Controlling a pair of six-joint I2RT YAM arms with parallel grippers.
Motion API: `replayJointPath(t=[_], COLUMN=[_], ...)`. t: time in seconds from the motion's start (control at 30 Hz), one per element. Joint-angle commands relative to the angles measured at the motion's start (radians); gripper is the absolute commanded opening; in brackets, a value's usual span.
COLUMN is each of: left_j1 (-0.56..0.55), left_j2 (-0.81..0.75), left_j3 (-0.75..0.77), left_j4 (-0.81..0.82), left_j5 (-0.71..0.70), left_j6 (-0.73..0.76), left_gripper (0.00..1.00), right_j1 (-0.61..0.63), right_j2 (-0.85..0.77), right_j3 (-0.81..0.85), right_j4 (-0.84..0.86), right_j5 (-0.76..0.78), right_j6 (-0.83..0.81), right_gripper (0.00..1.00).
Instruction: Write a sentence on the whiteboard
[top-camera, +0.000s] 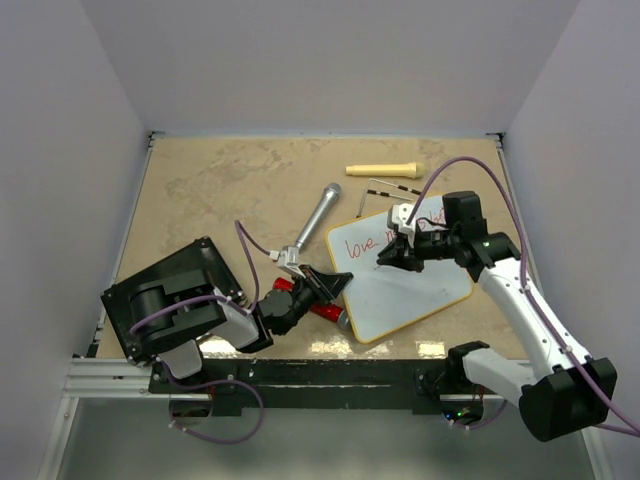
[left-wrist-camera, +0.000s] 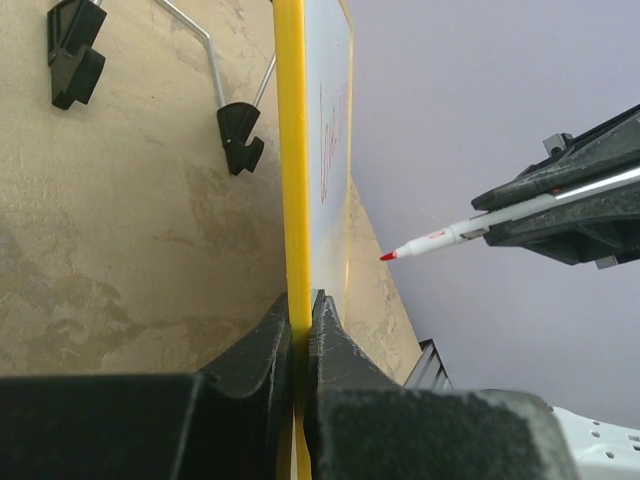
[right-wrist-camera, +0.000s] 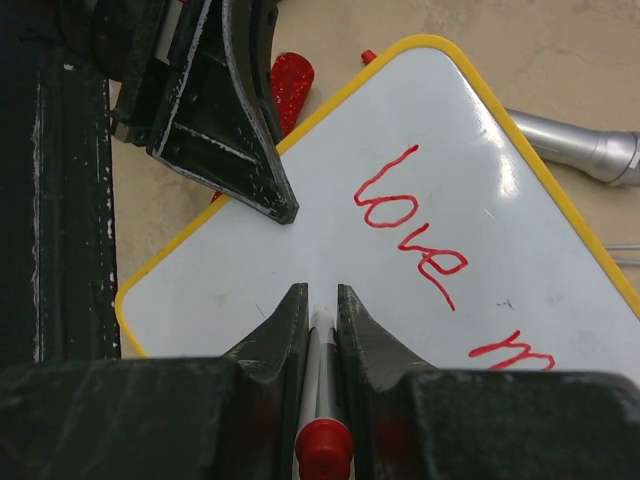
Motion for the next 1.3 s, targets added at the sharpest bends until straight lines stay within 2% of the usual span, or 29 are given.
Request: replayJointPath(t=[0.0,0.3,0.67,1.27], left_j1=[-0.004,-0.015,-0.015,-0.015], left_j2=[0.019,0.037,0.046,0.051], left_j3=[0.037,0.06,0.06,0.052], left_j4=[-0.006,-0.021,-0.009,0.013], left_j5=[-0.083,-0.083,-0.08,-0.08], left_j6=[0.08,0.076,0.079,0.082], left_gripper=[0.0,0.0,0.0,0.0], right_j1=[0.075,0.151,0.192,0.212], right_j2=[-0.019,-0.007,0.041,0.054], right_j3=[-0.026,-0.037,-0.044,-0.026], right_j4=[0.165,0.254,0.278,0.135], right_j5=[0.103,0.156,0.233,0.213], right_j6=[0.139,0.2,0.219,0.102], right_gripper=[0.0,0.0,0.0,0.0])
